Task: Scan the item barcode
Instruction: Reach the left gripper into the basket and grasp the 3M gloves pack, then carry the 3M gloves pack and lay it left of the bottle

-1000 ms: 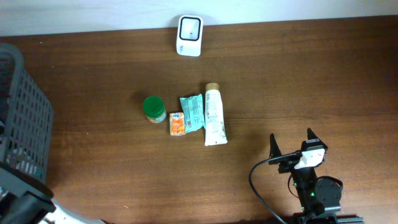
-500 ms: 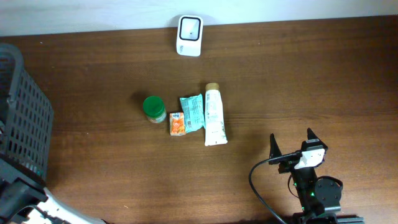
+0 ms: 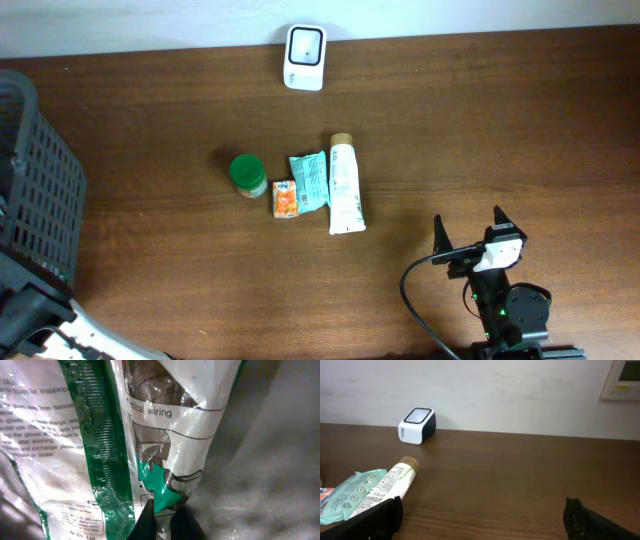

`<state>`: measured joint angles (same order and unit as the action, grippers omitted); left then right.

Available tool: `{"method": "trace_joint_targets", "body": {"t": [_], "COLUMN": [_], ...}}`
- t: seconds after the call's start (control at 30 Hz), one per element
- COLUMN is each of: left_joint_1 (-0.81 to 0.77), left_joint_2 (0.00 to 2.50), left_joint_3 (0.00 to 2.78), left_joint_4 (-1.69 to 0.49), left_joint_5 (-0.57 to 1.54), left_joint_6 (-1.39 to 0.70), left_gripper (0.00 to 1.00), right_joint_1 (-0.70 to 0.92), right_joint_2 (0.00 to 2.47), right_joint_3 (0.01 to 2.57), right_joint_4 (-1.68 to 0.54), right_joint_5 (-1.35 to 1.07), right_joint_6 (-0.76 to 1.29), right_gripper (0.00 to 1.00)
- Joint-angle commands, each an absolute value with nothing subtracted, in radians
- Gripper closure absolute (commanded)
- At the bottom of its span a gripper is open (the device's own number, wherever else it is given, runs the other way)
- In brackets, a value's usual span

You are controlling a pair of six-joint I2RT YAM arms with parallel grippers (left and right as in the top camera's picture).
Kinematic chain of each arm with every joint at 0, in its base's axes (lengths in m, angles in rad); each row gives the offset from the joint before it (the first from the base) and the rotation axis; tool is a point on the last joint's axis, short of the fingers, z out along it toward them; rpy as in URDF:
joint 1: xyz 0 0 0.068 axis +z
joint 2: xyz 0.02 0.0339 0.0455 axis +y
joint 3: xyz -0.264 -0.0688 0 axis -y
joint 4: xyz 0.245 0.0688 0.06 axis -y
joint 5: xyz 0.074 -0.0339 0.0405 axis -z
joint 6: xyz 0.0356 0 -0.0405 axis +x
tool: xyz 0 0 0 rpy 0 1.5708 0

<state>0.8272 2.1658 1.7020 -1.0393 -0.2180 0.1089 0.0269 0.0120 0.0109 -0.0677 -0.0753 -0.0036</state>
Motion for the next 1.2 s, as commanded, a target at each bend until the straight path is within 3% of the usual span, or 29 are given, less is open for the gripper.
{"method": "trace_joint_targets", "body": {"t": [0.0,0.23,0.47,0.7,0.83,0.93,1.17], "left_joint_1": [0.834,0.834,0.807,0.569,0.368,0.178,0.006], "left_joint_2": [2.093,1.874,1.653,1.374,1.293,1.317,1.446], "left_joint_3": [1.752,1.757,1.757,1.757,1.757,1.729,1.553], "left_joint_4": [-1.050,-1.004,-0.936,-0.831,-0.895,-1.059,-1.145], "left_joint_5": [-0.218,-0.214,-0.080,-0.040,-0.040,-0.040,-0.040], "left_joint_6": [0.109,0.110,0.105,0.102,0.102,0.045,-0.055], "left_gripper": [1.00,1.00,1.00,1.00,1.00,1.00,1.00], "right_joint_1": [0.033,0.033,0.033,0.033,0.033,0.033,0.033], "right_joint_2": [0.006,0.006,0.006,0.006,0.006,0.006,0.006], "right_joint_3": [0.006,0.006,0.006,0.006,0.006,0.006,0.006], "right_joint_4": [-0.072,-0.072,-0.072,-0.072,-0.072,-0.072,-0.072], "right_joint_5": [-0.074,-0.074,-0.074,-0.074,-0.074,-0.074,-0.074], "right_joint_6": [-0.003,-0.003,-0.003,-0.003,-0.003,-0.003,-0.003], "right_gripper": [0.02,0.02,0.02,0.02,0.02,0.02,0.02]}}
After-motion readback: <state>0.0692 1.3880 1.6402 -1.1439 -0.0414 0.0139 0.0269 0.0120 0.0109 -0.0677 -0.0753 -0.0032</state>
